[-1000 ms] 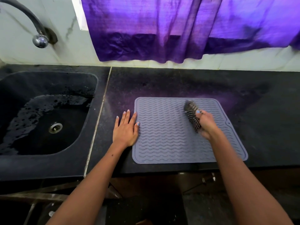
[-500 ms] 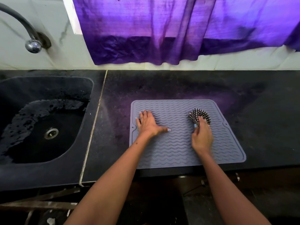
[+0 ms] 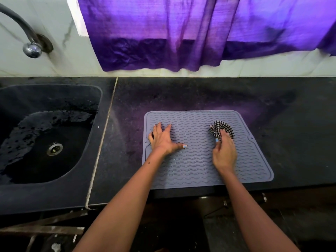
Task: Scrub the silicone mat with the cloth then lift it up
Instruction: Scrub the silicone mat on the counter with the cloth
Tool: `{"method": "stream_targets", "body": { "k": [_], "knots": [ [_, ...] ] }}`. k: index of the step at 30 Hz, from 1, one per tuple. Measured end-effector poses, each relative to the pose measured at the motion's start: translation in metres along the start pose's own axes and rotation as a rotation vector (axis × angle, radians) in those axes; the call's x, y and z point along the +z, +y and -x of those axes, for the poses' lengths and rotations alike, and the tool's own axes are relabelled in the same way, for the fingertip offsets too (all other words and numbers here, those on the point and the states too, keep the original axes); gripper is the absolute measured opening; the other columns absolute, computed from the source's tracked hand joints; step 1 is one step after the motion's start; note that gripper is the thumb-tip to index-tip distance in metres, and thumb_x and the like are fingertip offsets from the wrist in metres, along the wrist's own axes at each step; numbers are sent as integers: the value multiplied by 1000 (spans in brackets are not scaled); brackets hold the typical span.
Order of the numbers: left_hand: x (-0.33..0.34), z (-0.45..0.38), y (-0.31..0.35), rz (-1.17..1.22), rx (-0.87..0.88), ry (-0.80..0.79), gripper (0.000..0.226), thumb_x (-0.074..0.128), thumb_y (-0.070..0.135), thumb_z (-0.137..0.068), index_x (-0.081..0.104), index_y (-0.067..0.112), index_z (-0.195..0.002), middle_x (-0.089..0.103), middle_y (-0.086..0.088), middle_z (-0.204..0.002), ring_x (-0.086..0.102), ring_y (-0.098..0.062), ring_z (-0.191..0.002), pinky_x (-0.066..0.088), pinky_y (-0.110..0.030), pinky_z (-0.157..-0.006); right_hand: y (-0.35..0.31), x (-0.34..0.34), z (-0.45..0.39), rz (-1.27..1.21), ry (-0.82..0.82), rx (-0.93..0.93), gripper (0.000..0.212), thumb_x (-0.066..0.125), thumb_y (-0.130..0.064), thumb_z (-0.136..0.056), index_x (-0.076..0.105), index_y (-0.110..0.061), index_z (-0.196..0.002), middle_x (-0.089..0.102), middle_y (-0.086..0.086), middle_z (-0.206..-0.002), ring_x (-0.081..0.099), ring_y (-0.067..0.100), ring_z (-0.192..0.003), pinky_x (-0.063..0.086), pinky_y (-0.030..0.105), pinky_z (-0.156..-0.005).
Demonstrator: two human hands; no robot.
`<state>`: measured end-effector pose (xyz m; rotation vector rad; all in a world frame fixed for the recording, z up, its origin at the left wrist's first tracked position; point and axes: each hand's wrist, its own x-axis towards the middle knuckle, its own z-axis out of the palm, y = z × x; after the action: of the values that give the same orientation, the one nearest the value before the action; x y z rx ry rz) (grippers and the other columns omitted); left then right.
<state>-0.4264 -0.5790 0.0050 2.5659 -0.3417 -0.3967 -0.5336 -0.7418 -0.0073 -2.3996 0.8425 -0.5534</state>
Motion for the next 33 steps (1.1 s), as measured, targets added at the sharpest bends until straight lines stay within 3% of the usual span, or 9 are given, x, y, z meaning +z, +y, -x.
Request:
{"method": "stream_targets", "body": {
  "k": [5,9,11,15,18,20,23,27,33],
  "knots": [
    [-12,-4,-4,92,4,-17,81,76,45,-71,38,22,-140,17,-5,-156,13,-20,-144,9,-38,-115,-5,-3,1,-17,-18,23,51,46,-9,-93,34,-14,-142,36,3,-149,29,19,-139,22,39,-116],
    [-26,3,-31,337,17,343,21,52,29,-93,61,15,-106,56,-8,-122,51,-26,-116,30,-40,-104,-12,-8,-2,-260,58,193,44,42,-15,-97,37,-16,-141,46,5,-141,43,24,-129,33,36,-105],
    [-31,5,-47,373,-37,501,24,42,22,-98,59,7,-94,60,-16,-107,55,-33,-104,36,-44,-95,-23,-7,-4,-385,96,251,43,39,-18,-98,36,-16,-141,49,6,-138,46,25,-126,36,32,-99],
    [-33,10,-71,235,-77,595,36,40,23,-99,60,0,-82,59,-20,-102,53,-36,-98,37,-45,-88,-58,9,5,-346,3,11,51,44,-8,-94,34,-19,-143,49,7,-138,48,26,-124,41,43,-103],
    [-29,14,-78,174,-21,622,22,55,26,-92,63,5,-90,54,-14,-114,51,-32,-105,36,-43,-90,-80,29,15,-243,-129,-243,55,44,2,-91,34,-13,-142,35,4,-149,29,20,-140,19,35,-118],
    [-27,16,-70,236,74,554,28,68,26,-82,58,8,-102,55,-11,-112,53,-31,-103,41,-43,-89,-86,38,15,-257,-191,-255,54,44,4,-90,36,-10,-142,33,4,-150,26,19,-141,13,25,-116],
    [-21,18,-39,272,154,354,65,77,39,-71,49,9,-122,50,-11,-125,45,-28,-119,36,-38,-101,-85,38,5,-366,-106,-78,51,45,4,-90,42,-10,-138,43,10,-144,41,23,-133,26,27,-111],
    [-8,13,-5,98,3,52,107,71,61,-67,15,19,-148,-4,-14,-158,-11,-29,-145,0,-43,-117,-83,26,-10,-409,1,16,47,44,-3,-94,40,-12,-140,45,6,-143,43,20,-131,28,21,-105],
    [-7,3,-4,-5,-85,-94,109,69,67,-64,7,36,-149,-24,-13,-155,-26,-31,-141,-9,-45,-116,-64,25,-14,-363,-14,0,51,44,-1,-93,36,-14,-141,35,4,-149,29,18,-140,23,28,-113]
  ]
}}
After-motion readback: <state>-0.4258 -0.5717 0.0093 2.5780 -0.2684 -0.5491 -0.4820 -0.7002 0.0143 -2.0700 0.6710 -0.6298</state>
